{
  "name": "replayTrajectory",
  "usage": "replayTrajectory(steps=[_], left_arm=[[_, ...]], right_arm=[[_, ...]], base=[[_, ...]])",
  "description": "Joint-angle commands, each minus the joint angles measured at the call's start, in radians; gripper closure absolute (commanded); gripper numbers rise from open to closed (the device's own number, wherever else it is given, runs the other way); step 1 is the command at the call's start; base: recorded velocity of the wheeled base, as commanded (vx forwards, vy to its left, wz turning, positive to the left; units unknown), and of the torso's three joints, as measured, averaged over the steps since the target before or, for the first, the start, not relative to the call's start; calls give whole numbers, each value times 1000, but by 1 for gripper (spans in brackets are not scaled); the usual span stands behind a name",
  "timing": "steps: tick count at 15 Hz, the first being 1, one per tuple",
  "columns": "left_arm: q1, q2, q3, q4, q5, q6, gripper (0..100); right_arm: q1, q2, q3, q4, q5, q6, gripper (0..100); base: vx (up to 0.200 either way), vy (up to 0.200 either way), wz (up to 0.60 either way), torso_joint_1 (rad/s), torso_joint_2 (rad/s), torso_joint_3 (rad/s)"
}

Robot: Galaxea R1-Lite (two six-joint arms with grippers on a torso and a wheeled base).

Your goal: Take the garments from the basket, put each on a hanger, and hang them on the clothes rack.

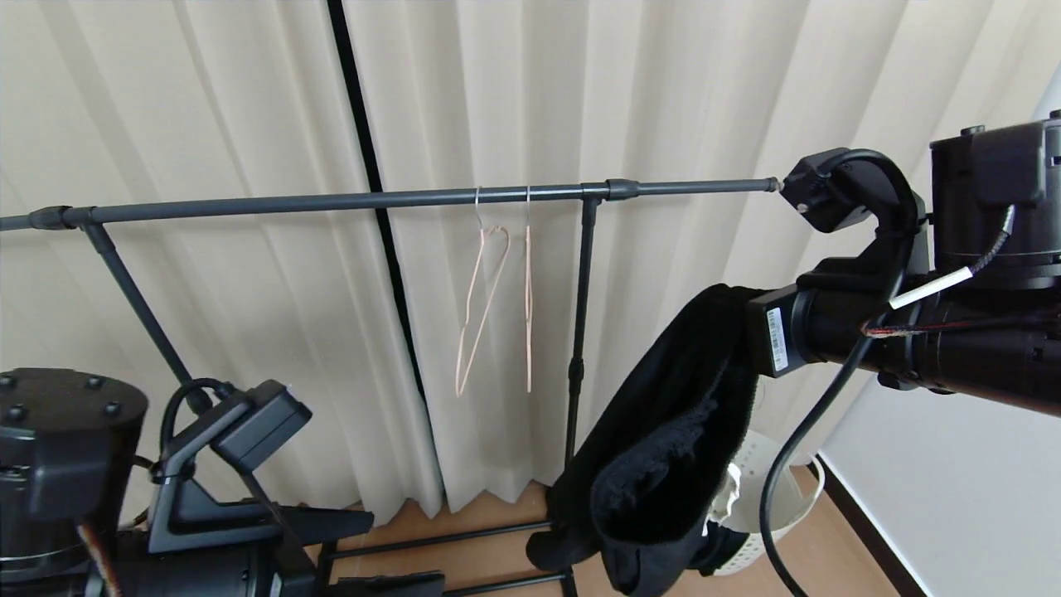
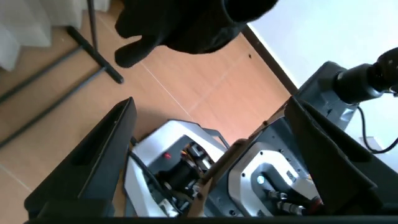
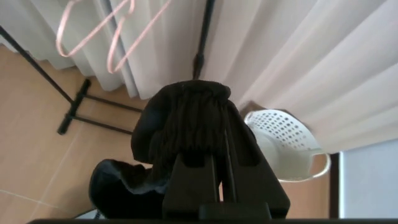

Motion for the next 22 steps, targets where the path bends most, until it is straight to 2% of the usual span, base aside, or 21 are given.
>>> replayTrajectory(steps=[1,4,6,9,11,13,15,17,19,22], left_arm=[[-27,129,-44,-18,-2,-54,0],[-78,273,-49,-209,6,-221,0],[-102,334,-60,-267,32,-227,0],[-150,393,-70,-270,46,-238,0],[-190,423,-70,-290,47,-276,0],[-219,472,-72,-325,86,-276,0],[-230,526,-70,-385,138,-278,0],[-242,549,-63,-426,149,-278,0],[-244,571,-66,-428,153,-278,0],[-244,623,-83,-431,222,-279,0]], right_arm=[[56,14,-2,-22,-3,24,100],[136,21,-1,-24,-10,58,100],[139,37,-2,-24,-10,66,100],[141,42,-1,-25,-10,72,100],[161,42,4,-25,-10,72,100],[184,44,1,-25,-10,74,100],[191,44,-4,-31,-10,89,100],[203,48,-18,-39,-10,116,100],[222,47,-22,-39,-10,129,100],[223,34,-19,-38,-11,133,100]], base=[[0,0,0,0,0,0],[0,0,0,0,0,0],[0,0,0,0,0,0],[0,0,0,0,0,0],[0,0,0,0,0,0],[0,0,0,0,0,0],[0,0,0,0,0,0],[0,0,0,0,0,0],[0,0,0,0,0,0],[0,0,0,0,0,0]])
